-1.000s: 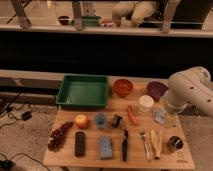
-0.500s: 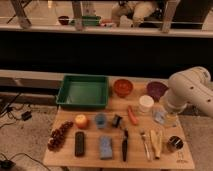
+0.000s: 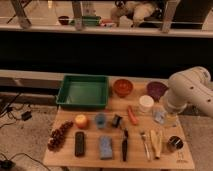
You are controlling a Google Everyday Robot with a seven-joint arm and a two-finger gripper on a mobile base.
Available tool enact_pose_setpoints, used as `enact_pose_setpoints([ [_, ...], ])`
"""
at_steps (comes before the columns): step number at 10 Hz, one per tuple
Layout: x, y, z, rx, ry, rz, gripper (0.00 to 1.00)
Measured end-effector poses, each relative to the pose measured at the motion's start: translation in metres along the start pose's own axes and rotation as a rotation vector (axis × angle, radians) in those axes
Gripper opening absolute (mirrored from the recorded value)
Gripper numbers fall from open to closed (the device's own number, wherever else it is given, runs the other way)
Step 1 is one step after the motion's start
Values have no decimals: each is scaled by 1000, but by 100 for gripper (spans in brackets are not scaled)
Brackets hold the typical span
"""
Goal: Place banana in plastic cup
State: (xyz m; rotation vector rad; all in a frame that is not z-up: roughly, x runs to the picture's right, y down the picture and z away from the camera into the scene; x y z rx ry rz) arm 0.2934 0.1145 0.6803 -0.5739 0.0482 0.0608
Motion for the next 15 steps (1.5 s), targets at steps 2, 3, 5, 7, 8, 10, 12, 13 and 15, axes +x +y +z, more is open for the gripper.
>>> enact_pose_setpoints([
  [2, 1, 2, -2, 1, 2, 0, 80],
  [3, 2, 3, -4, 11, 2, 5, 80],
  [5, 3, 9, -7, 29, 3, 17, 80],
  [7, 4, 17, -7, 34, 2, 25, 80],
  [8, 3, 22, -6, 34, 1, 23, 80],
  [10, -2, 32, -3, 29, -4, 14, 80],
  [12, -10, 43, 2, 15, -15, 2, 80],
  [13, -13, 48, 4, 8, -19, -4, 80],
  [15, -19, 56, 10, -10, -33, -17, 80],
])
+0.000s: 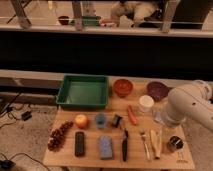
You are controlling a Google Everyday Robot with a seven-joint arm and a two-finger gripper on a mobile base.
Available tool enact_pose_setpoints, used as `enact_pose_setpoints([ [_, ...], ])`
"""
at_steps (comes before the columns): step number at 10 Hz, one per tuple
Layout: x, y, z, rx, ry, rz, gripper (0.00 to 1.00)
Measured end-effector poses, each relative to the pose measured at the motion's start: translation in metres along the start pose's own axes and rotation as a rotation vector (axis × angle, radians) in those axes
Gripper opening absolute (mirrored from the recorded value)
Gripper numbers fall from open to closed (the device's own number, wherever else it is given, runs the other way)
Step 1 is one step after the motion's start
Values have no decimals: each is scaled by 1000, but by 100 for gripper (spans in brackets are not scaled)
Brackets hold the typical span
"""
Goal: Place banana in plastic cup
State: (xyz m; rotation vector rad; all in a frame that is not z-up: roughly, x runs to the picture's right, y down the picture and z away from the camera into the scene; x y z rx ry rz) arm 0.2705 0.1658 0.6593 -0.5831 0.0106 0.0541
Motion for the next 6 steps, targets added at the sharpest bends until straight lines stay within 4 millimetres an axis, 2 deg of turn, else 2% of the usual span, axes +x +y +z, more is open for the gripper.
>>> enact_pose_setpoints([
  [6, -13, 27, 22, -18, -57, -53, 80],
])
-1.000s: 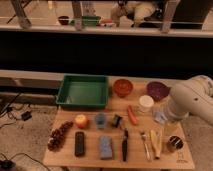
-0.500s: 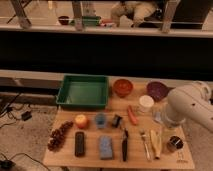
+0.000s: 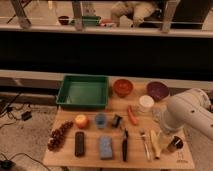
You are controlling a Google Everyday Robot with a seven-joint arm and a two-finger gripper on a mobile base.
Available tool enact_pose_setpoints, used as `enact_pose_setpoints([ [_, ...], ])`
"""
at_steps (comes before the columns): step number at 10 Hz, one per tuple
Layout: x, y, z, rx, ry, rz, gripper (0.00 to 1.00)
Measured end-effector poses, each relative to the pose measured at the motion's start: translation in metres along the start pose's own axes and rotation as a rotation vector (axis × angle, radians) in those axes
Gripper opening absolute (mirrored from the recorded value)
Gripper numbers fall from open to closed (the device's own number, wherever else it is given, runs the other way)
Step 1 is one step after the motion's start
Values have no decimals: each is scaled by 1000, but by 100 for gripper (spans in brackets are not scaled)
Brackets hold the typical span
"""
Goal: Place banana in plastic cup
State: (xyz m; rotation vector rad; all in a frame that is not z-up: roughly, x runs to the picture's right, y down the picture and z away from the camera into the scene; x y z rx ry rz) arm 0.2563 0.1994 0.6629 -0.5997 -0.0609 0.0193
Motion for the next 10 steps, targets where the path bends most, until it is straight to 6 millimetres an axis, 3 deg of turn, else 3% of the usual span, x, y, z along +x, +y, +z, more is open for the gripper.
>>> enact_pose_setpoints([
  [5, -2, 14, 30, 58, -40, -49, 80],
  [10, 10, 13, 53, 58, -22, -84, 80],
])
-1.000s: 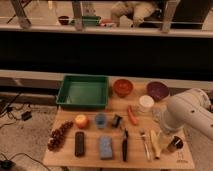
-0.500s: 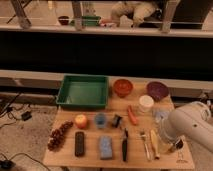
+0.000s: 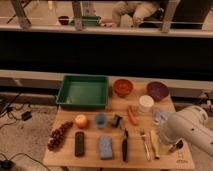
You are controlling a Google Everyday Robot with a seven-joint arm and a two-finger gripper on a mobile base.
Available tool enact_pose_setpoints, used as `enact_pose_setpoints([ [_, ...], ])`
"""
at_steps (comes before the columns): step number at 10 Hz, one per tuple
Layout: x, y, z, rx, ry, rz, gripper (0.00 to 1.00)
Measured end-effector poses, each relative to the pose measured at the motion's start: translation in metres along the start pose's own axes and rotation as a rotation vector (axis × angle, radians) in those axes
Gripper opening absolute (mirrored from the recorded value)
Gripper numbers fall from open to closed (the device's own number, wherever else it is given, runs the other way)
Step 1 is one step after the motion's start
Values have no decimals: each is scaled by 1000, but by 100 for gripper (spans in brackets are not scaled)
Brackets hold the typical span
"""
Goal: Place banana in plastic cup
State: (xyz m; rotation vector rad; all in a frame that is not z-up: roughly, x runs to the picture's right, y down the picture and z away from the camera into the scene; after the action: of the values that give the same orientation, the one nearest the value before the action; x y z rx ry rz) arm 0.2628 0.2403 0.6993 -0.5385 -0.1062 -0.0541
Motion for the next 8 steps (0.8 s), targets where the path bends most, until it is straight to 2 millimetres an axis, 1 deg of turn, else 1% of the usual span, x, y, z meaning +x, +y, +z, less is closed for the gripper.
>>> enact_pose_setpoints([
  [4, 11, 5, 22, -26, 27, -17, 80],
  [8, 17, 12, 38, -58, 49, -28, 80],
])
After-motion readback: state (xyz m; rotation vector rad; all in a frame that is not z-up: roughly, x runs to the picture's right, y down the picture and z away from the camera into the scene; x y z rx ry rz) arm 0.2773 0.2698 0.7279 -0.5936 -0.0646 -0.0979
